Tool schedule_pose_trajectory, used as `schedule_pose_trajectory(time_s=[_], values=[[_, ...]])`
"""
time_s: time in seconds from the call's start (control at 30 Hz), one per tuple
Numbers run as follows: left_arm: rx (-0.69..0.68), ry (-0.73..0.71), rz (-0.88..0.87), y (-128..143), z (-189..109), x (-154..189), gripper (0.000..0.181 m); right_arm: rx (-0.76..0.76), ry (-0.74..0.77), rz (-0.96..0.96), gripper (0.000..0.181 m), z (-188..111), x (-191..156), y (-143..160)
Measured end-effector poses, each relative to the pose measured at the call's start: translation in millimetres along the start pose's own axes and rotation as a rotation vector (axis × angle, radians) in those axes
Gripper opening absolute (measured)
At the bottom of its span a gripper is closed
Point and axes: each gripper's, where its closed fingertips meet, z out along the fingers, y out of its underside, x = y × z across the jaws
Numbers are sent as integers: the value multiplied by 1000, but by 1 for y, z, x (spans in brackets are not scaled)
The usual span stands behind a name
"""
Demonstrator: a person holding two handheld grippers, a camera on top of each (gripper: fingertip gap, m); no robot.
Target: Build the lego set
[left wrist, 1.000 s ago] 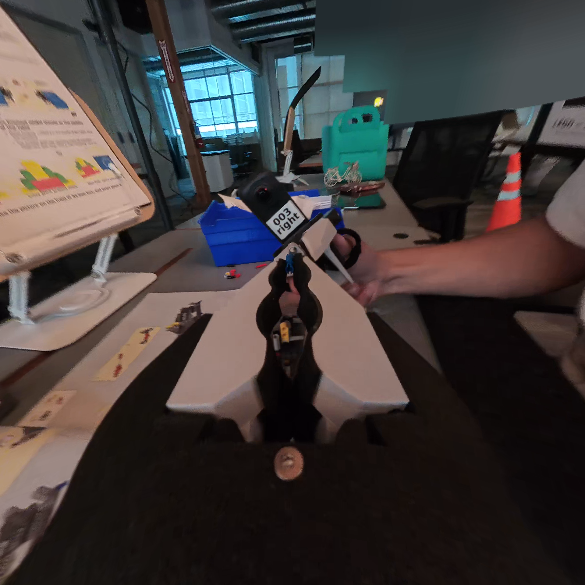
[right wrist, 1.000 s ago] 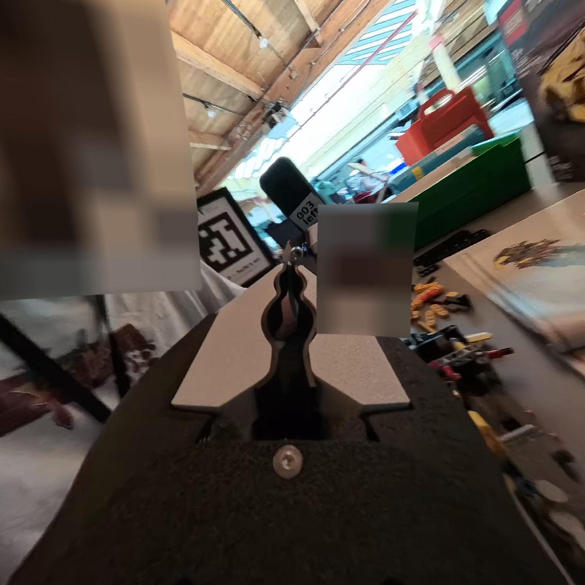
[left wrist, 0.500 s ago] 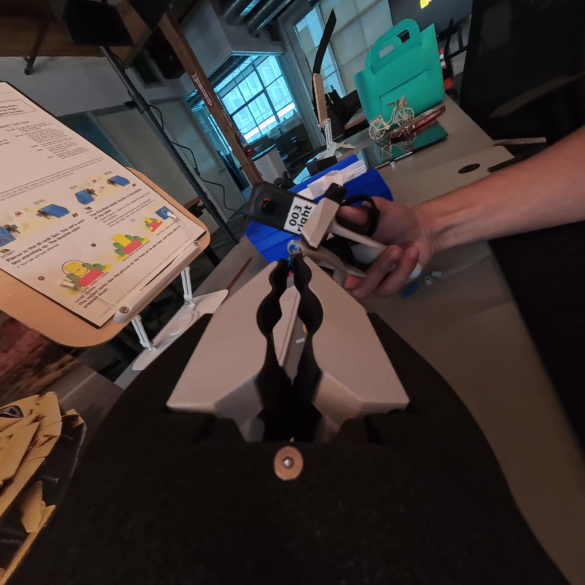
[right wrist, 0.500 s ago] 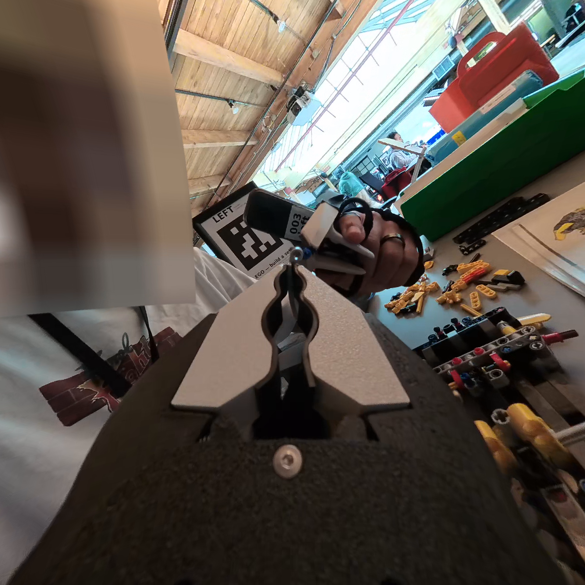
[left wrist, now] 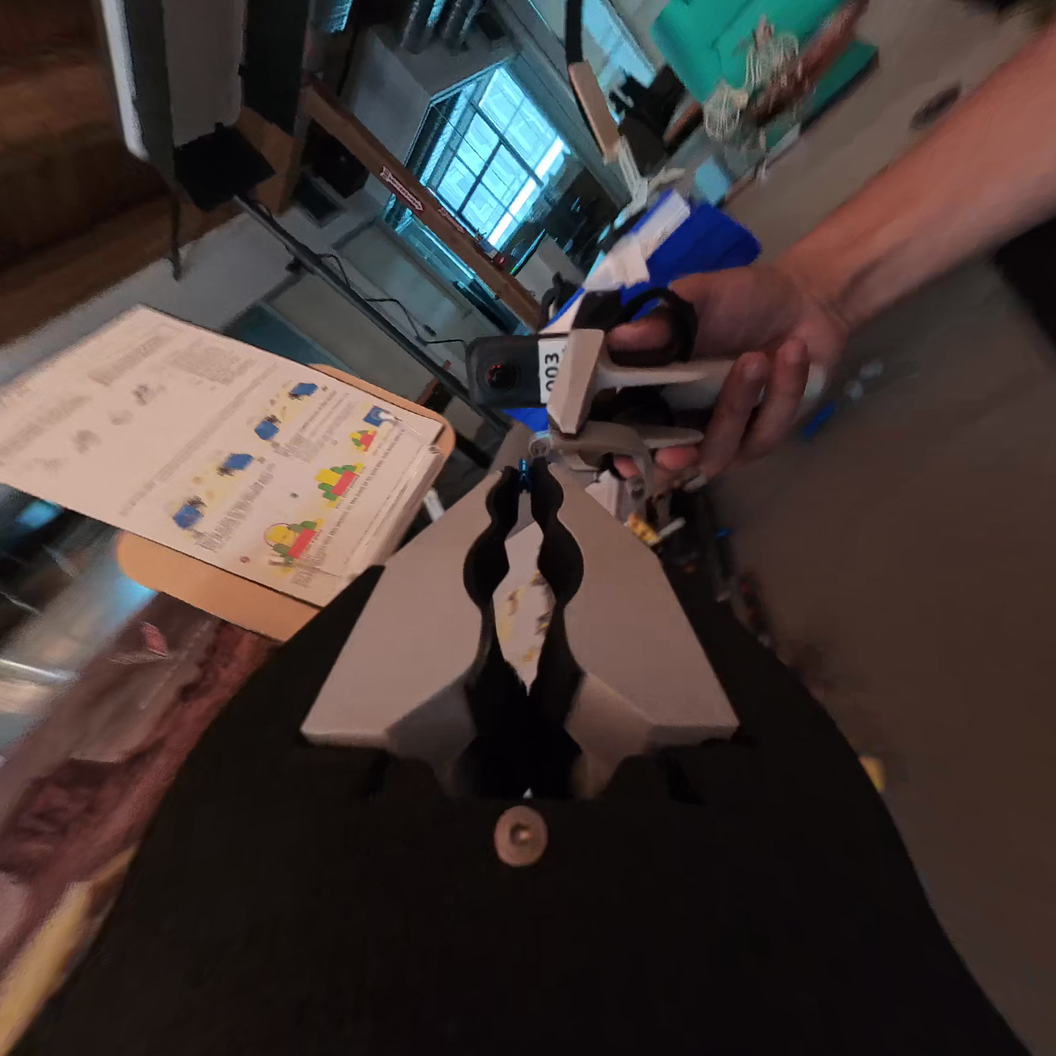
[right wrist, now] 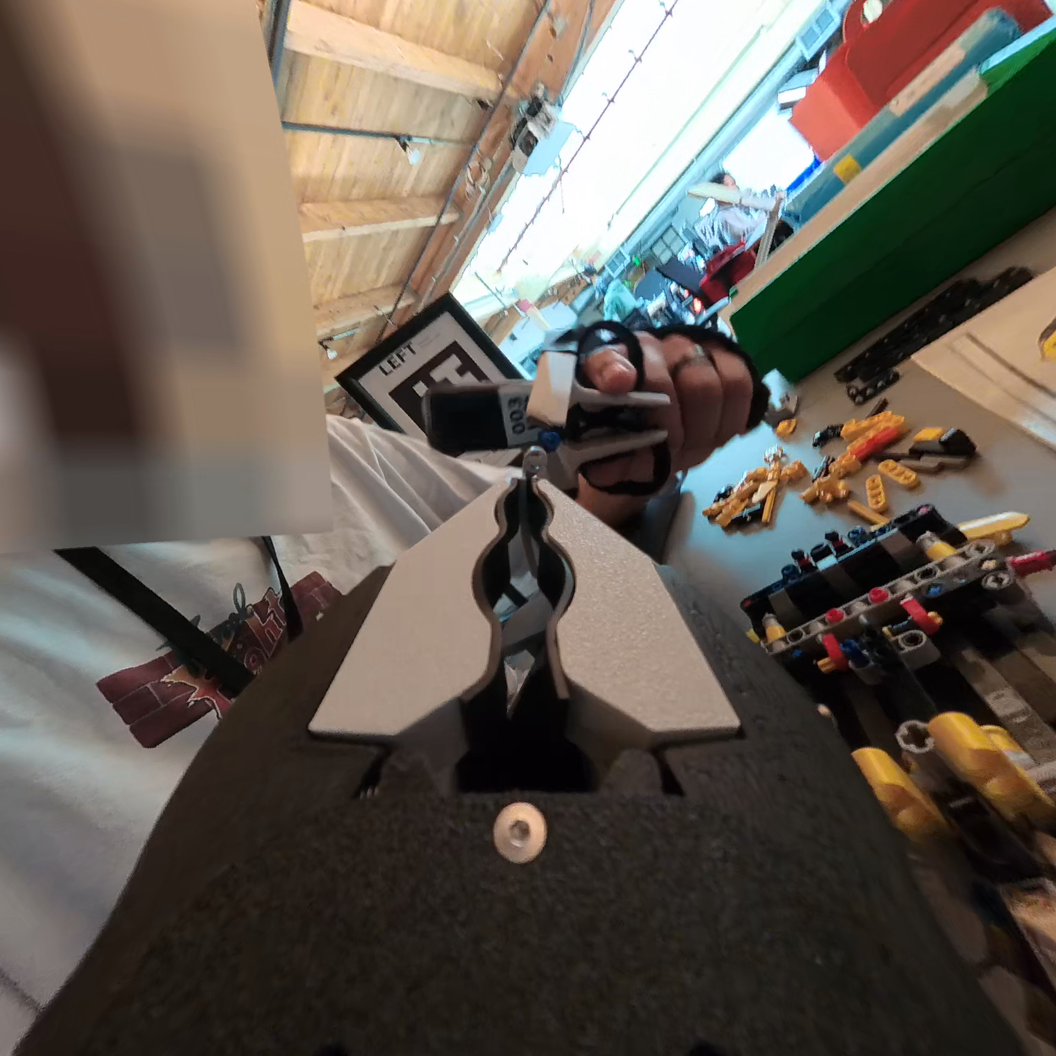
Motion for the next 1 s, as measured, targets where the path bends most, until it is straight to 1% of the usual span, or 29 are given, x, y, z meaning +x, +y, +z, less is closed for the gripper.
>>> schedule_pose_trajectory(time_s=[0.07, 0.1, 0.17, 0.2, 0.3, 0.43, 0.57, 0.73, 1.0], values=[[-23, -33, 206, 5, -4, 3, 3, -19, 7, 12, 1, 4, 4, 5], [-13, -45, 275, 6, -7, 5, 3, -26, 9, 19, 0, 5, 5, 6], [-22, -54, 328, 9, -10, 8, 2, -40, 14, 28, 0, 6, 8, 9], [-12, -67, 341, 6, -12, 8, 3, -45, 10, 30, 1, 6, 8, 9], [32, -69, 356, -8, -14, 11, 2, -64, 18, 34, 0, 7, 10, 13], [19, -24, 333, -5, -14, 20, 3, -88, 28, 33, 1, 8, 12, 17], [1, -14, 313, -2, -17, 18, 3, -94, 9, 31, 1, 7, 8, 18], [-16, -5, 352, 2, -15, 23, 3, -103, 2, 40, 1, 7, 7, 20], [-21, 16, 359, 4, -15, 28, 3, -129, 20, 52, 1, 5, 11, 24]])
